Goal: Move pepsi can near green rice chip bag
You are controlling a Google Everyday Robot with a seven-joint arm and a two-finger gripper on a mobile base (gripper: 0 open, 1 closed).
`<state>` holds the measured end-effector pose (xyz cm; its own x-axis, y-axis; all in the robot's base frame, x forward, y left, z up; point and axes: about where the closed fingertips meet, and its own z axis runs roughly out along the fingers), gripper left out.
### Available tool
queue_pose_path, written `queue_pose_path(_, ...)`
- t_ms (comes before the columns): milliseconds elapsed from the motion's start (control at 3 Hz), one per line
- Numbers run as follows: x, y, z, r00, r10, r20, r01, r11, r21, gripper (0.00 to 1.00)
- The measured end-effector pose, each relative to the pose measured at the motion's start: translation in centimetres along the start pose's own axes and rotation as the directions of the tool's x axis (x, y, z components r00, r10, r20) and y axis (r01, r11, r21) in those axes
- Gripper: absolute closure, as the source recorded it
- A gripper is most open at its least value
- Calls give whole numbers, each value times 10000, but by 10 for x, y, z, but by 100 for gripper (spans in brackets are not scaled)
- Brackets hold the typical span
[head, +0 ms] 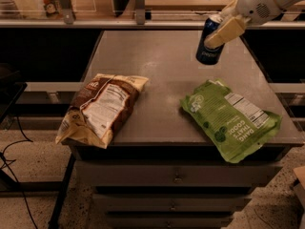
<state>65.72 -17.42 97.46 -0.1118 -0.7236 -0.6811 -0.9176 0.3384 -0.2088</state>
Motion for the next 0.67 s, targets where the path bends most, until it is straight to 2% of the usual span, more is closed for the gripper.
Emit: queue_pose_path(667, -14, 63, -20, 9969, -753, 224, 762, 9961, -446, 100)
